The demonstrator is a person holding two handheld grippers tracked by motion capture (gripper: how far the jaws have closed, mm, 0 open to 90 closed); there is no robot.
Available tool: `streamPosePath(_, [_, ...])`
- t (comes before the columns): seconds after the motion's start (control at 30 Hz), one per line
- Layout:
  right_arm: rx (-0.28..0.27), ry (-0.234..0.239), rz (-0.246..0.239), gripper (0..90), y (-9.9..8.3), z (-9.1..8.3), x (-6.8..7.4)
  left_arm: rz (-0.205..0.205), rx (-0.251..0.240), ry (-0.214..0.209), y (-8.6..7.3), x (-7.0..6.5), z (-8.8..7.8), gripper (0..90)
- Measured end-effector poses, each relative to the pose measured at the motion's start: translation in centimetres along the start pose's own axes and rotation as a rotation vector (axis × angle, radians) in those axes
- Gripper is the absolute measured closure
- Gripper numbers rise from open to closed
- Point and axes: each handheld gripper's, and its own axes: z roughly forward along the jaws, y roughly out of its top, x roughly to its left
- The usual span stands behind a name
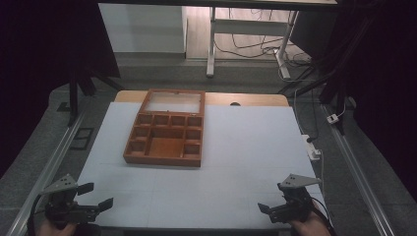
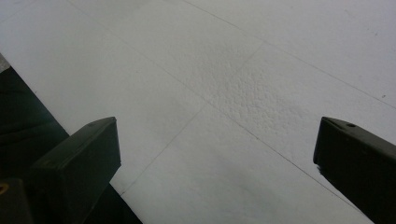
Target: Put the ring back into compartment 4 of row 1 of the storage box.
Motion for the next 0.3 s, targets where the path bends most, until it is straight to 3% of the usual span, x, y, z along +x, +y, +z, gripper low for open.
streamPosePath(0.3, [0.008,-0.004,-0.001,0.4,0.01,0.08,0.00,-0.002,0.045,0.004,0.00,-0.10,0.15,0.0])
